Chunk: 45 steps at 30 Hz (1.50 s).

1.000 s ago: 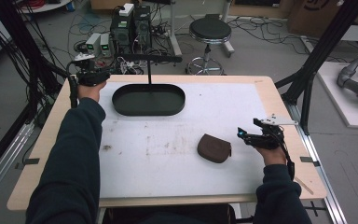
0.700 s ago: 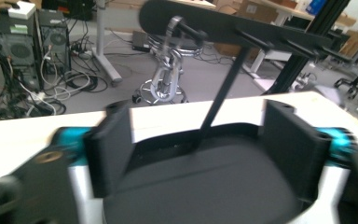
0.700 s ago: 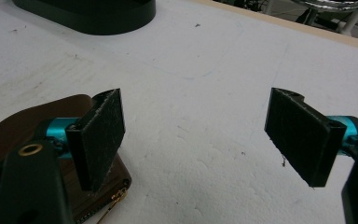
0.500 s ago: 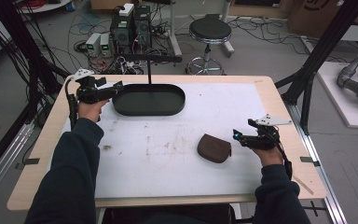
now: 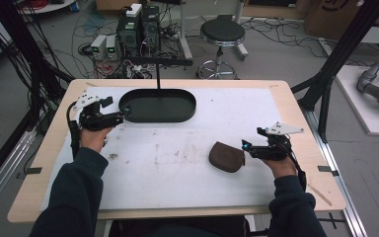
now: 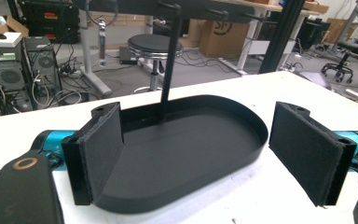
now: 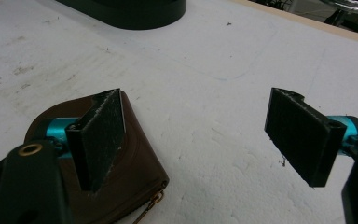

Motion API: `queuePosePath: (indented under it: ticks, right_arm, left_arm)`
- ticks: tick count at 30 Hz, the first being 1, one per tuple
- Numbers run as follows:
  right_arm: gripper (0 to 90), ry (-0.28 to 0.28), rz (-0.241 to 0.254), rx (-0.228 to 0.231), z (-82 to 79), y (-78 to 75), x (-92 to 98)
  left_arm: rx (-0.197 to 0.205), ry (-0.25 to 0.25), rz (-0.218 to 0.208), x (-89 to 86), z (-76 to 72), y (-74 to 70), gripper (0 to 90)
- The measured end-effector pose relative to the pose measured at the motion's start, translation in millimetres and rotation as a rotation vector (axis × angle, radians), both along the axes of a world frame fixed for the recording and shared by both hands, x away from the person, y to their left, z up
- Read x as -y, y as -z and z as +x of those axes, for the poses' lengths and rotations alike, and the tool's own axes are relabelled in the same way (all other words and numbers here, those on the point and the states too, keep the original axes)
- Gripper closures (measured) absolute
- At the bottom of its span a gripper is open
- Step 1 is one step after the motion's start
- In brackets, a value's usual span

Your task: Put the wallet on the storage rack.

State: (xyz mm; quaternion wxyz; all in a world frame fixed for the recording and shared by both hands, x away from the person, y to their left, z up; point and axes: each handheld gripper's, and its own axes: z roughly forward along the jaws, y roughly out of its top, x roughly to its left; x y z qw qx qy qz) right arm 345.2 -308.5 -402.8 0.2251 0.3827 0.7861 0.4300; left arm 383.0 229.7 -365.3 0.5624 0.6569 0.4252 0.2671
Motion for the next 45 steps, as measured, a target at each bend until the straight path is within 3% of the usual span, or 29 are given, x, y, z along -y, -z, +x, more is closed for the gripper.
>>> queuePosePath:
  ticks: [9, 20, 26, 34, 45]
  right_arm:
    - [20.3, -0.03, -0.016, -0.016, 0.7, 2.8, -9.4]
    - [20.2, -0.104, -0.033, -0.082, 4.5, 13.2, -28.7]
    - [20.2, -0.133, -0.046, -0.109, 8.2, 17.1, -33.0]
    - [20.2, -0.195, -0.073, -0.191, 12.9, 28.4, -42.9]
    - [20.3, -0.244, -0.006, -0.266, 20.8, 39.2, -38.8]
  left_arm:
    - [0.007, 0.043, 0.017, -4.2, -29.3, 17.1, 17.8]
    - [-0.01, 0.067, 0.056, -7.2, -54.7, 37.2, 18.7]
    - [-0.023, 0.065, 0.063, -11.3, -59.1, 44.4, 18.9]
    - [-0.041, 0.063, 0.055, -12.8, -59.2, 50.2, 20.0]
    - [-0.053, 0.059, 0.053, -14.3, -57.9, 53.0, 21.1]
